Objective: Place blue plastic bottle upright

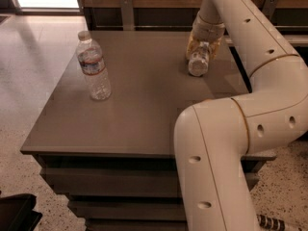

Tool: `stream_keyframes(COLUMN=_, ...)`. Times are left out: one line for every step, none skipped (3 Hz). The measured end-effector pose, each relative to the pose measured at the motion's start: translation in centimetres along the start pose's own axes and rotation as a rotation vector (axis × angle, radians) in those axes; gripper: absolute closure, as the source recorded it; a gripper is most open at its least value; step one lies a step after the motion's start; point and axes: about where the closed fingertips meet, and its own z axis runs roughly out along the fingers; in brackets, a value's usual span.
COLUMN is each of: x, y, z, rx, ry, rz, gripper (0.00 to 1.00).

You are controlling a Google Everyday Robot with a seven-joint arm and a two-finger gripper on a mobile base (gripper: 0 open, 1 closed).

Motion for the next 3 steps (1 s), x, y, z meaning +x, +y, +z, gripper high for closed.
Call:
stream_keyframes(x=-0.45, y=0.22, z=0.43, rx=-0.005, ry=-0.013, rz=-0.001, gripper=0.78)
stream_keyframes(x=-0.78, y=0.4, z=0.82, rx=-0.009, ry=-0.022, rz=-0.001, gripper=0.99)
stream_keyframes(x=-0.79, y=0.4, z=0.75, rx=-0.009, ry=-0.022, rz=-0.002, gripper=1.0)
